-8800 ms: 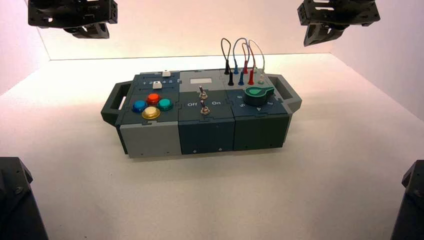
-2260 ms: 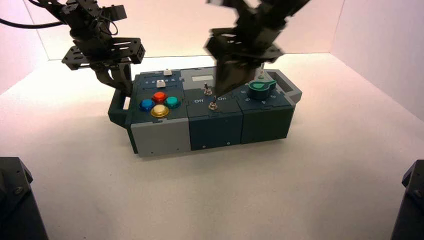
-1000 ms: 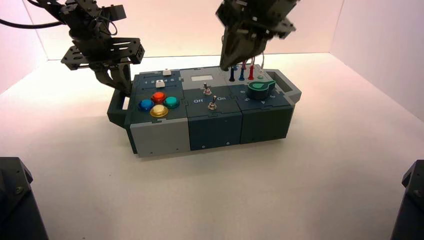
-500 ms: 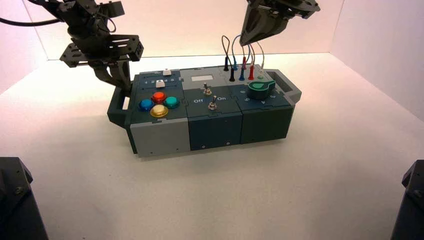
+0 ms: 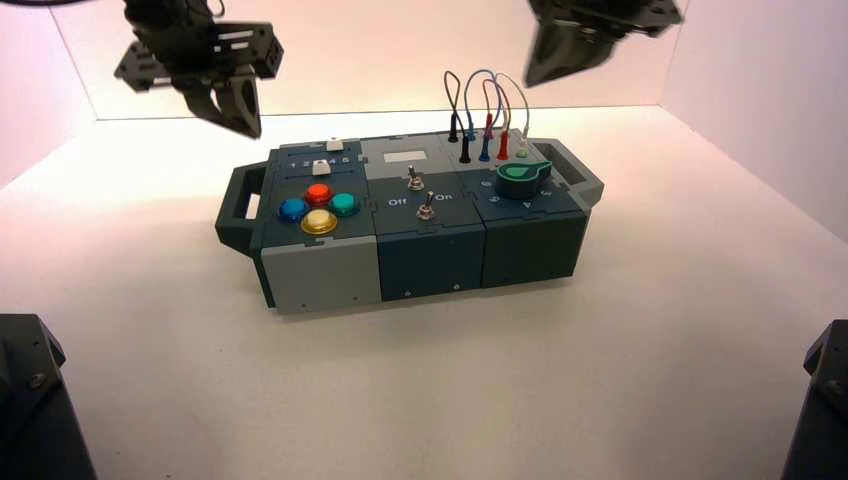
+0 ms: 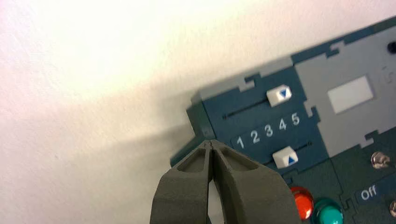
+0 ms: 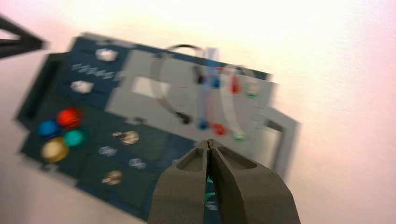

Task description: Flip the bottom switch on with the right gripper.

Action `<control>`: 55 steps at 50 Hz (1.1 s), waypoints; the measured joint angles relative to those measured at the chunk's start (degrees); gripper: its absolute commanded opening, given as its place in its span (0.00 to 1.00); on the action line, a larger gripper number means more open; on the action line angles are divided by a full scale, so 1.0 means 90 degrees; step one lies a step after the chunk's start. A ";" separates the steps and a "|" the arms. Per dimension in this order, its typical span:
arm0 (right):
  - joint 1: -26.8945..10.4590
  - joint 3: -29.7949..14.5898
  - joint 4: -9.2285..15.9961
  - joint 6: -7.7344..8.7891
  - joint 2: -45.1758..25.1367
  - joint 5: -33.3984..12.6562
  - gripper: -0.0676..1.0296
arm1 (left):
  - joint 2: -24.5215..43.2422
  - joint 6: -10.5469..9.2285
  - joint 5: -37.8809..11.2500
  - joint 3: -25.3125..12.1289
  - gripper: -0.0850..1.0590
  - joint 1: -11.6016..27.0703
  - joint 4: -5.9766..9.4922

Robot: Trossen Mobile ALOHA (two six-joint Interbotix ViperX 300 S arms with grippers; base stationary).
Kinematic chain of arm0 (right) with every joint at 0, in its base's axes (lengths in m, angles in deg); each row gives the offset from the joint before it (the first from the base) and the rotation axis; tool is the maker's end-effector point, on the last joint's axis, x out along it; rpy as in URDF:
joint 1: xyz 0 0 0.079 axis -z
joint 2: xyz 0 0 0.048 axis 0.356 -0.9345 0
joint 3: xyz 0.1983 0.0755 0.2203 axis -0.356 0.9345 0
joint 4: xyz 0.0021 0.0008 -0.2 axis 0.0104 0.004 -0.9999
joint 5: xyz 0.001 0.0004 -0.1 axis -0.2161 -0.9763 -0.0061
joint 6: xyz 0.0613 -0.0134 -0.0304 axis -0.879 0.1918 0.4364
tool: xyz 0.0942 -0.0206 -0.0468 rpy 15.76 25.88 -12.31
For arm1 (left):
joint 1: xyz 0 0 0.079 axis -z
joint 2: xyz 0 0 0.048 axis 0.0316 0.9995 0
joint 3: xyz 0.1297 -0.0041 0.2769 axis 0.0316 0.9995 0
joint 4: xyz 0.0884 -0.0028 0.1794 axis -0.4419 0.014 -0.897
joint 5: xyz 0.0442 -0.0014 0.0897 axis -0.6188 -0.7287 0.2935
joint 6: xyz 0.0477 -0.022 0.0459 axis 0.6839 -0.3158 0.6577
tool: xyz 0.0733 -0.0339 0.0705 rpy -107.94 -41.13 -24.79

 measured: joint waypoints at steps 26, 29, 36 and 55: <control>0.0703 0.0332 -0.0078 0.0000 0.0137 0.0752 0.04 | -0.0039 0.0068 0.1289 0.0313 0.05 -0.0088 -0.0039; 0.0703 0.0361 -0.0078 0.0000 0.0137 0.0820 0.04 | -0.0078 0.0068 0.1328 0.0322 0.05 -0.0088 -0.0029; 0.0703 0.0449 -0.0078 0.0000 0.0137 0.0996 0.04 | -0.0293 0.0068 0.1523 0.0459 0.05 -0.0088 -0.0039; 0.0703 0.0508 -0.0059 0.0000 0.0000 0.1104 0.04 | -0.0918 -0.0020 0.2139 0.1006 0.05 -0.0088 -0.0020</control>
